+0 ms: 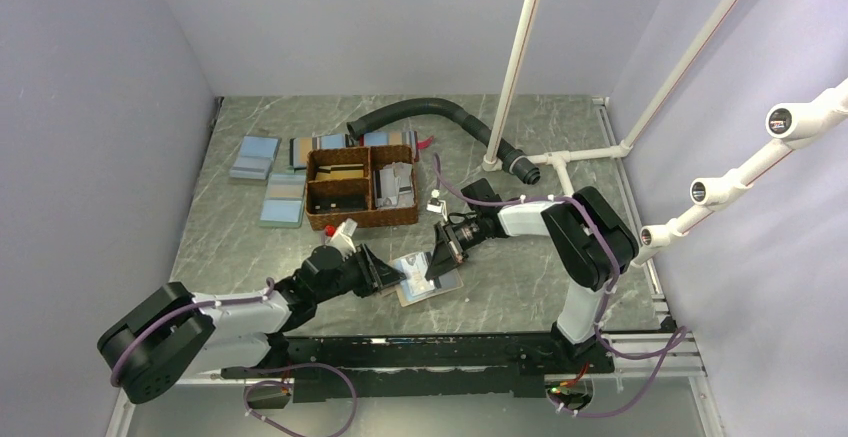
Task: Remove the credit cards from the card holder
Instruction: Remove the credit card from the card holder.
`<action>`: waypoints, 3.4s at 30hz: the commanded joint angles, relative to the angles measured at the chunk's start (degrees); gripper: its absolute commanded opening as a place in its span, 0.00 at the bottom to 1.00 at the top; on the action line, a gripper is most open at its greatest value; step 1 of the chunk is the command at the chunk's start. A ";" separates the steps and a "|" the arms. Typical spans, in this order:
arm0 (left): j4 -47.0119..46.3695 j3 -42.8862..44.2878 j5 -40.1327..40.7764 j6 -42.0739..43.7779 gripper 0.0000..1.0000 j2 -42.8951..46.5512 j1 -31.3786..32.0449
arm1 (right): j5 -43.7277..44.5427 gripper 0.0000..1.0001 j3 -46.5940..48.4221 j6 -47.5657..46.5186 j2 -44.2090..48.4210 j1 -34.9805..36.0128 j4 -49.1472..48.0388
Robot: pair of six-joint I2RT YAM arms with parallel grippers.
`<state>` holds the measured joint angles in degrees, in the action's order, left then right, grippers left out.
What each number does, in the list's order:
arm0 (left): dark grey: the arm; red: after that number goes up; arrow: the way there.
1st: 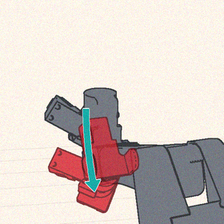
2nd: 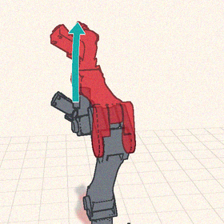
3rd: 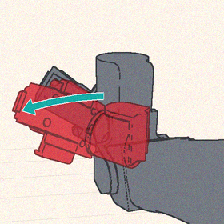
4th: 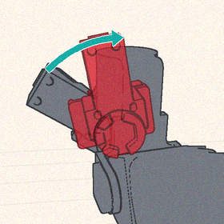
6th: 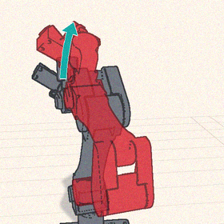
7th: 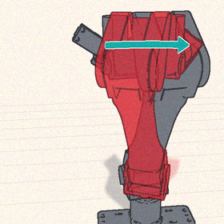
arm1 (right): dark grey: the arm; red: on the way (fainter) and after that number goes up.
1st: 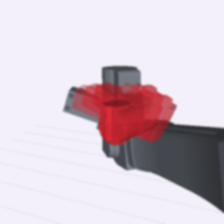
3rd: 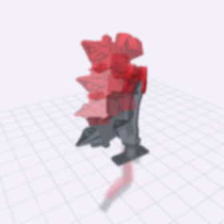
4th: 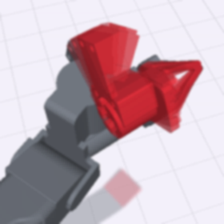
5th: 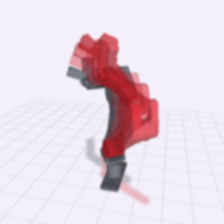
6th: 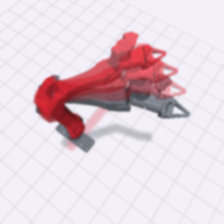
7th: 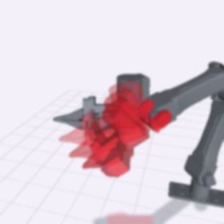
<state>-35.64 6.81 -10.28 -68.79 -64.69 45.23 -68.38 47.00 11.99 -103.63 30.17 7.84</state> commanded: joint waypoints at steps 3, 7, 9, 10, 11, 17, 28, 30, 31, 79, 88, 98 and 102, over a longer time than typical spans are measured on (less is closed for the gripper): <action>-0.39 1.98 2.34 -0.02 0.40 -1.17 0.76 | -1.87 0.00 0.61 -4.25 1.61 0.28 0.54; -3.74 1.46 1.71 -0.29 0.41 -2.06 0.97 | -3.64 0.00 0.68 -4.23 1.35 0.32 -0.03; -6.55 0.95 1.27 -0.76 0.41 -3.21 0.92 | -5.07 0.00 1.01 -4.25 1.04 0.32 0.03; -7.35 0.99 0.82 -0.91 0.41 -3.82 0.99 | -6.03 0.00 1.02 -4.07 0.94 0.31 -0.35; -8.10 1.13 0.33 -0.78 0.41 -4.40 1.00 | -7.00 0.00 0.92 -3.55 0.90 0.32 -1.01; -12.53 1.52 -1.08 -1.04 0.41 -7.53 1.00 | -8.25 0.00 0.72 -3.11 1.32 0.32 -1.80; -17.81 1.01 -1.79 -2.70 0.16 -10.20 0.97 | -6.70 0.00 1.42 -5.02 0.78 0.22 0.53; -19.08 0.40 -2.05 -3.15 0.11 -10.77 1.00 | -6.22 0.00 1.64 -5.41 0.48 0.06 1.03; -19.60 0.14 -2.16 -3.44 0.08 -11.02 1.00 | -6.16 0.00 1.75 -5.48 0.35 0.02 1.18; -19.06 -1.64 -5.87 -0.52 0.25 -10.55 0.82 | -8.31 0.00 1.38 -10.77 -0.77 -1.35 3.48; -32.58 0.08 -8.99 -2.57 0.29 -23.64 0.82 | -8.91 0.00 1.23 -10.27 -0.60 -1.35 2.86; -42.01 -0.57 -9.76 -3.76 0.00 -29.67 0.63 | -6.96 0.00 1.87 -11.41 -1.28 -1.41 4.94; -43.97 -1.78 -9.57 -4.77 0.00 -31.51 0.38 | -4.48 0.00 2.13 -13.18 -1.39 -2.26 6.09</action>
<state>-72.01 5.48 -19.29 -72.71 -94.65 45.82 -71.88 47.29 1.39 -105.01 27.97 13.82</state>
